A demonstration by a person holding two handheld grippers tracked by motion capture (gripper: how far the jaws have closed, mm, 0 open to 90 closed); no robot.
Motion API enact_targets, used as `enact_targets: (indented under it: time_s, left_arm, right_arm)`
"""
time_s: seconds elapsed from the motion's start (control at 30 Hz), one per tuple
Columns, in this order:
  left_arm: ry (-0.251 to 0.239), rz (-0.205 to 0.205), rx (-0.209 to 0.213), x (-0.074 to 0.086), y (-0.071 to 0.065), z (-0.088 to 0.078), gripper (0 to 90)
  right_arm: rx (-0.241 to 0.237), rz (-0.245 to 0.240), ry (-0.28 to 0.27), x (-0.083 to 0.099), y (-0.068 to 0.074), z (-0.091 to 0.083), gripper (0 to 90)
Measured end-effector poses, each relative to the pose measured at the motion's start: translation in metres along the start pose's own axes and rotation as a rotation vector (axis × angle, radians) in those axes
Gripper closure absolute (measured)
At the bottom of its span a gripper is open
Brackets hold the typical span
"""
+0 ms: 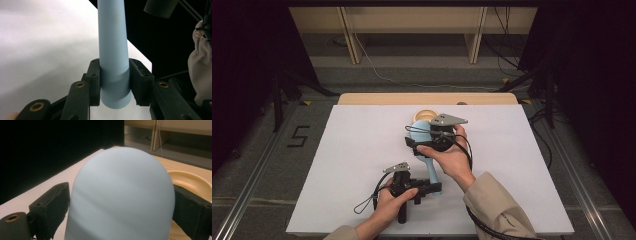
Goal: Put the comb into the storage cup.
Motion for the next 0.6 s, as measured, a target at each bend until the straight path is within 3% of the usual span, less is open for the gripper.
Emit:
enact_targets:
  time_s: [0.6]
  left_arm:
    - [0.002, 0.002, -0.002, 0.0005, 0.0009, 0.0005, 63.6]
  right_arm:
    - [0.010, 0.007, 0.005, 0.0004, -0.0016, 0.0000, 16.6]
Point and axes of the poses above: each handheld gripper's, and its own axes: z roughly forward along the jaws, x roughly out of its underside, y roughly to its left, the point moved 6 cm from there along z, roughly forward along the jaws, and after that the axes turned 7 degrees about x, right-handed, at the moved point
